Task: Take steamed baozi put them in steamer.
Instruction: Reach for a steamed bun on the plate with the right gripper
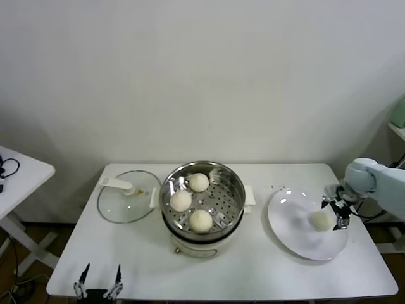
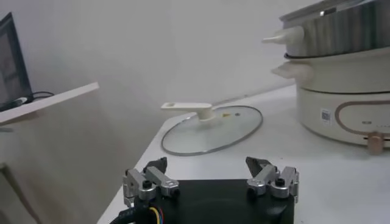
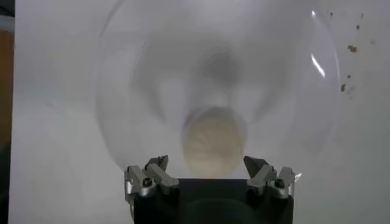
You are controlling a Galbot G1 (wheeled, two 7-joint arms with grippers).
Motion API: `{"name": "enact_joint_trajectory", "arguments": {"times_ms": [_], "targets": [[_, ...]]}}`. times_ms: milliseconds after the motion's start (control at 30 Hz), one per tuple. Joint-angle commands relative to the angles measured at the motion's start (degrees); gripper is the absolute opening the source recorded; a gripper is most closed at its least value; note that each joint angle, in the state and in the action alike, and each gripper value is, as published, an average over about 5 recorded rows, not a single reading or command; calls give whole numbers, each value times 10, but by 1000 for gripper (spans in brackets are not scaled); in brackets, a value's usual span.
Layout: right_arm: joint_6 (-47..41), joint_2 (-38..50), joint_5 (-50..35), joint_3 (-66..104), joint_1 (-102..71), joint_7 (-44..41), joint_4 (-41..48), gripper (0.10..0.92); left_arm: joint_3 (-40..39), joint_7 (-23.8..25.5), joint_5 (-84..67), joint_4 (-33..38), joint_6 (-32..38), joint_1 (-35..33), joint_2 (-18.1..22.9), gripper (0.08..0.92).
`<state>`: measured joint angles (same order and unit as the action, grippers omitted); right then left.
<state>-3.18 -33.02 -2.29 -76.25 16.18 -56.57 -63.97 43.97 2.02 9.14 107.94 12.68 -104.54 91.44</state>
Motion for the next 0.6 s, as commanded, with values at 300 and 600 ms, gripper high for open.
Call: {"name": "enact_joint_trajectory", "arguments": {"times_ms": [300, 600], "targets": [[17, -23, 32, 80, -71, 9, 46, 817, -1, -1, 0, -2, 0, 2, 1, 823], [15, -28, 38, 83, -69, 8, 47, 718, -1, -2, -1, -4, -1, 4, 1, 823]]}}
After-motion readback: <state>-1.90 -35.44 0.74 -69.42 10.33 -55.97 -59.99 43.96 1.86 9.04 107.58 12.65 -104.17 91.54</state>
